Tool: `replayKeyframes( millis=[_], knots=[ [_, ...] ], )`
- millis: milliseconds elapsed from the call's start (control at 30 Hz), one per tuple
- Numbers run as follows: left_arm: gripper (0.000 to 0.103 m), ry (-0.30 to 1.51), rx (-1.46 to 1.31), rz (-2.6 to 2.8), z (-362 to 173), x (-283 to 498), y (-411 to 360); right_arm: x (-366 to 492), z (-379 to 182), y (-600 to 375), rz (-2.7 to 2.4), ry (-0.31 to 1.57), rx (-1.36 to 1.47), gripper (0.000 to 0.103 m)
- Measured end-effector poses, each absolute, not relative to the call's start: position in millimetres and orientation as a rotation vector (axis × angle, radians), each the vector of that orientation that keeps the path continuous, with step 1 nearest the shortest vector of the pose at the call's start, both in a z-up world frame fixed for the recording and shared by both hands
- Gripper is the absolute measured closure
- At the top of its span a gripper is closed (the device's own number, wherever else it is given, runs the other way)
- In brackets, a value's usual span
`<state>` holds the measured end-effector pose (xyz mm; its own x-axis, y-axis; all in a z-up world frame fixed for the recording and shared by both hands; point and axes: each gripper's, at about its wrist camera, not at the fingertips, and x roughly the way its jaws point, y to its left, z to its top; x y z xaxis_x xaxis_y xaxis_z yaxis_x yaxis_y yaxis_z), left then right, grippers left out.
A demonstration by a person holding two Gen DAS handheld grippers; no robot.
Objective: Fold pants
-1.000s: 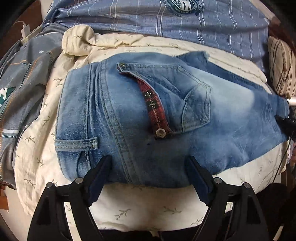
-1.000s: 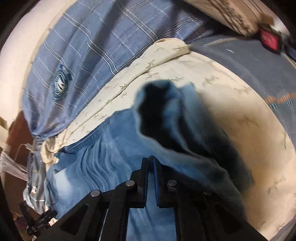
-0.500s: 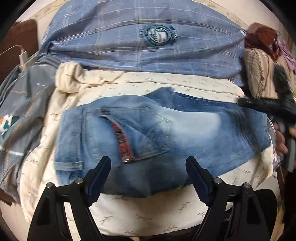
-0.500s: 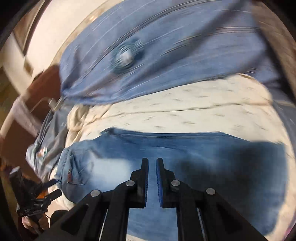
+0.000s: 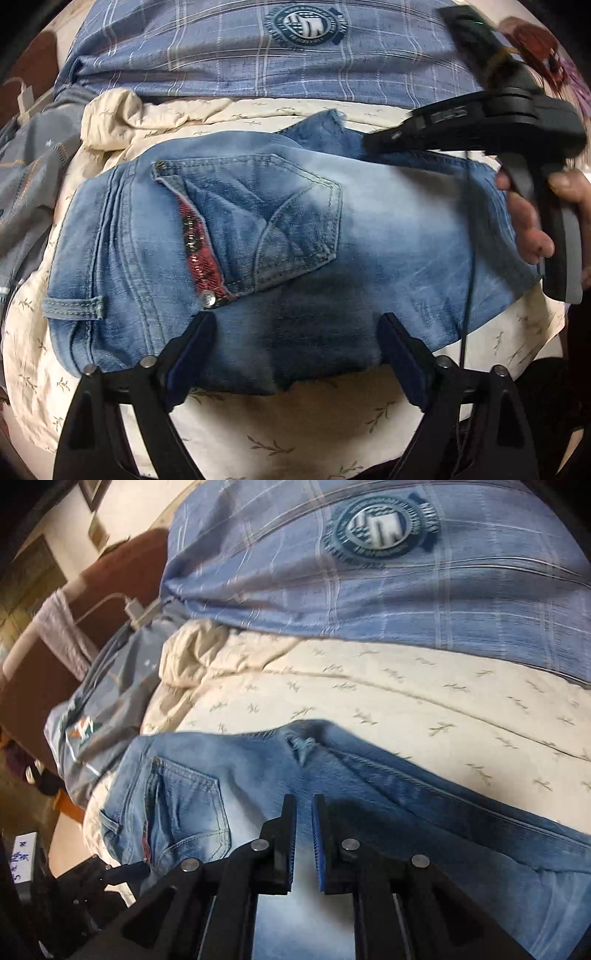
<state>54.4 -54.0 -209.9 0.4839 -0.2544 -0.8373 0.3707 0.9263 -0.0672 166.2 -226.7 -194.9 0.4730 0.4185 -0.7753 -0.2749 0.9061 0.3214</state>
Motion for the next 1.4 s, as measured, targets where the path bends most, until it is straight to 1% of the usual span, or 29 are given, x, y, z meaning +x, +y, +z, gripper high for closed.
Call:
replayKeyframes(
  millis=[100, 133, 167, 367, 500, 600, 700, 800, 833, 900, 933, 967, 1033, 1133, 1200, 1267, 1300, 1333, 1367, 1400],
  knots=[
    [0.004, 0.971, 0.165, -0.392, -217.6, 48.5, -60.2, 172.6, -221.2, -217.9, 0.405, 1.077, 0.118, 0.092],
    [0.001, 0.959, 0.174, -0.402, -221.1, 46.3, -60.7, 172.7, -226.9, -218.8, 0.4, 1.091, 0.112, 0.092],
    [0.0, 0.947, 0.18, -0.413, -223.3, 45.3, -60.7, 170.9, -227.0, -222.0, 0.412, 1.063, 0.124, 0.093],
    [0.0, 0.912, 0.14, -0.424, -224.9, 44.2, -56.0, 180.7, -224.9, -235.3, 0.433, 1.136, 0.164, 0.093],
    [0.0, 0.871, 0.091, -0.421, -218.9, 46.5, -48.9, 175.6, -196.9, -238.6, 0.446, 1.019, 0.057, 0.093],
    [0.0, 0.855, 0.103, -0.404, -217.6, 47.7, -50.6, 183.0, -193.9, -241.0, 0.504, 1.04, 0.078, 0.093],
    [0.0, 0.838, 0.132, -0.389, -217.4, 49.3, -53.9, 190.1, -195.2, -238.6, 0.501, 1.031, 0.016, 0.093],
    [0.0, 0.834, 0.124, -0.386, -217.0, 51.4, -52.8, 198.7, -203.4, -234.8, 0.534, 1.062, 0.001, 0.092],
    [0.0, 0.834, 0.116, -0.386, -217.2, 53.0, -51.9, 201.7, -207.0, -233.1, 0.543, 1.075, -0.001, 0.086],
    [0.0, 0.836, 0.114, -0.384, -217.8, 53.9, -51.9, 207.0, -217.8, -229.7, 0.529, 1.102, -0.013, 0.052],
    [0.0, 0.836, 0.116, -0.382, -218.3, 54.8, -52.2, 208.0, -225.1, -227.0, 0.527, 1.109, -0.029, 0.02],
    [0.0, 0.835, 0.12, -0.381, -218.8, 55.8, -53.0, 208.0, -230.8, -225.1, 0.529, 1.114, -0.037, 0.016],
    [0.0, 0.836, 0.124, -0.38, -219.7, 56.4, -53.5, 202.0, -236.9, -220.5, 0.528, 1.062, -0.077, 0.013],
    [0.0, 0.837, 0.119, -0.381, -220.1, 56.7, -52.6, 197.3, -237.5, -215.8, 0.507, 1.039, -0.102, 0.012],
    [0.0, 0.837, 0.108, -0.383, -219.6, 57.0, -52.1, 199.6, -234.7, -217.1, 0.507, 1.041, -0.082, 0.015],
    [0.0, 0.836, 0.093, -0.384, -219.0, 58.2, -50.3, 200.9, -230.5, -216.1, 0.54, 1.048, -0.07, 0.027],
    [0.0, 0.834, 0.09, -0.384, -218.8, 58.5, -49.7, 202.1, -228.2, -214.5, 0.552, 1.056, -0.071, 0.029],
    [0.0, 0.831, 0.087, -0.381, -218.5, 59.2, -49.2, 203.3, -226.5, -212.1, 0.566, 1.067, -0.076, 0.036],
    [0.0, 0.83, 0.085, -0.379, -218.4, 59.8, -49.2, 204.8, -225.2, -209.3, 0.579, 1.076, -0.082, 0.046],
    [0.0, 0.83, 0.083, -0.377, -218.6, 60.4, -49.4, 206.5, -224.0, -206.7, 0.581, 1.084, -0.092, 0.051]
  ],
)
